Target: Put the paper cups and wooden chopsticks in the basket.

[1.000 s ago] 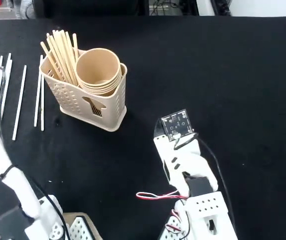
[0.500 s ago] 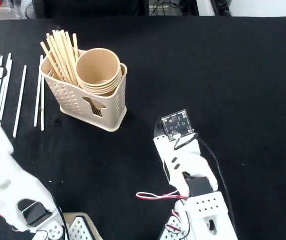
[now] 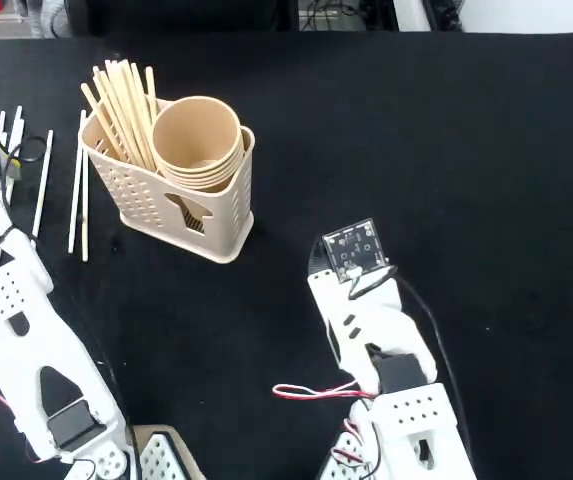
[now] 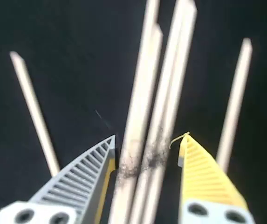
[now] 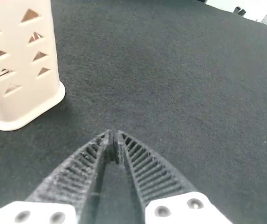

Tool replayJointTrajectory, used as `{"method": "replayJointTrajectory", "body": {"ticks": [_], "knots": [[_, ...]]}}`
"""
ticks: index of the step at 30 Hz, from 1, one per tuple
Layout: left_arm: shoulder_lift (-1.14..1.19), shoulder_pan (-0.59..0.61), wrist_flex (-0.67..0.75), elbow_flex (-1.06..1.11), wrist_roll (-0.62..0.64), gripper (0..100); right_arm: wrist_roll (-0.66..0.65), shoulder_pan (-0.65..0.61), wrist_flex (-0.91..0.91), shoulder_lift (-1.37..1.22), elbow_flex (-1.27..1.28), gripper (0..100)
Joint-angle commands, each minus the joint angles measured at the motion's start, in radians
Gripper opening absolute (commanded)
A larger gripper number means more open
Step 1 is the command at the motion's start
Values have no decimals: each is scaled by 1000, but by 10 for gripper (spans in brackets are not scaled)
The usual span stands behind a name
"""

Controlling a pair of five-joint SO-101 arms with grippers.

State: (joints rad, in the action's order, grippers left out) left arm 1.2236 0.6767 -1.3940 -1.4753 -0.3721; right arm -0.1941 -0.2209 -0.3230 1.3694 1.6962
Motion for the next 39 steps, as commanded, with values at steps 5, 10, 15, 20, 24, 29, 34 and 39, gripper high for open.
{"method": "replayJointTrajectory", "body": {"ticks": [5,10,15,20,24,29,34,39], "knots": [[-14,-31,299,147,-32,225,-6,-6,2,4,-1,16],[-2,-58,344,251,17,241,-6,-6,2,4,-1,16],[0,-38,269,280,-15,240,-6,-6,2,4,-1,16],[0,-18,184,269,-110,137,-6,-6,0,4,-1,16],[0,5,176,269,-83,95,-6,-5,0,4,-1,15],[-11,24,109,269,-66,91,-6,-5,0,4,-1,15],[-12,16,-54,185,-66,34,-6,-5,-2,4,-1,15],[-3,16,-229,65,-64,29,-6,11,-12,10,-1,15]]}}
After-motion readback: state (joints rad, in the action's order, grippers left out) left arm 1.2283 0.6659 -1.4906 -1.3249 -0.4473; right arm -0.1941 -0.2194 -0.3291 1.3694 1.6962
